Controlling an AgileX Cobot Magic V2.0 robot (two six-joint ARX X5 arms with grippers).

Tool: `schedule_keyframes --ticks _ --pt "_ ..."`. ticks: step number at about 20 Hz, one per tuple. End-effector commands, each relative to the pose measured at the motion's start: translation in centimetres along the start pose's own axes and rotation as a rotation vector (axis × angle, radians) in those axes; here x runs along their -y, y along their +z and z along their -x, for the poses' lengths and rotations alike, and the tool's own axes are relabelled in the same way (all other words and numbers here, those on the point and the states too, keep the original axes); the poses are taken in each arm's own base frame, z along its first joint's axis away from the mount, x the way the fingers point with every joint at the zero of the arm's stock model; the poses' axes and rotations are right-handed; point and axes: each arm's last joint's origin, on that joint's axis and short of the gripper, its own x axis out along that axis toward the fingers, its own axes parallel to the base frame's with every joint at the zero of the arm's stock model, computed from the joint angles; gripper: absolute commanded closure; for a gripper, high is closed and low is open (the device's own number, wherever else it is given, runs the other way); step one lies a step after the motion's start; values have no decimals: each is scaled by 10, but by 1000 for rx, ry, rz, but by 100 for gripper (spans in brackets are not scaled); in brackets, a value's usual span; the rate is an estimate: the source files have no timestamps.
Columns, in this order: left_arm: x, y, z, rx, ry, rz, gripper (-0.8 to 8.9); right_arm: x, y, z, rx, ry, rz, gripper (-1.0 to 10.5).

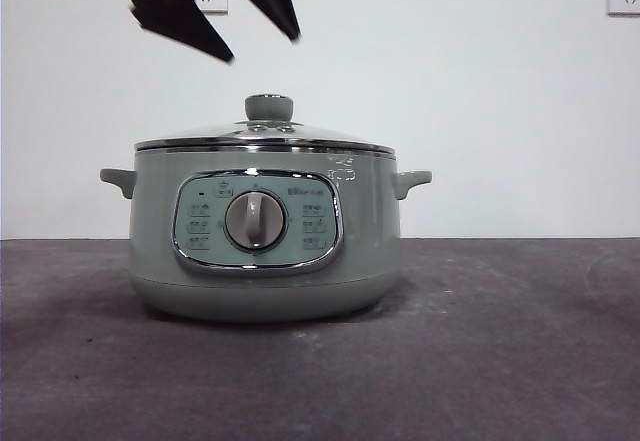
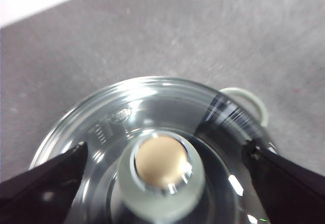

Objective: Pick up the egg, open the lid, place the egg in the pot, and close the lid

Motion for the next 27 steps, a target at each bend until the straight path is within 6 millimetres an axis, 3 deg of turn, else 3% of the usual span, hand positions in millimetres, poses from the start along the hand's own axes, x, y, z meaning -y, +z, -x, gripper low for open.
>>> schedule_keyframes --ticks 1,4,7,8,10,11,12,15,16,22,27 --pt "-3 -5 -24 -44 -4 -13 127 0 1 1 13 0 -6 959" --pt "-5 -13 -41 -96 7 -6 127 0 1 1 14 -1 -5 959" --pt "-5 -15 -45 -106 6 -5 148 0 1 1 18 -1 -5 959" --pt "-5 -16 -45 -110 5 -4 250 0 1 1 20 -1 -5 959" --pt "-5 -16 -45 -116 3 -2 572 0 1 1 21 -1 -4 959" --pt "-5 -16 -45 -116 2 -2 679 0 1 0 20 -1 -4 959" --pt "-5 -16 -45 -117 1 -2 723 0 2 0 20 -1 -4 959" --pt "-5 -16 -45 -117 -4 -1 747 0 1 0 19 -2 4 959" --pt "-5 -16 -45 -117 -4 -1 817 0 1 0 19 -2 3 959" --pt "-5 -15 -43 -111 -2 2 822 0 1 0 19 -1 3 959" --pt "-5 1 -14 -29 11 -4 822 0 2 0 18 0 3 959"
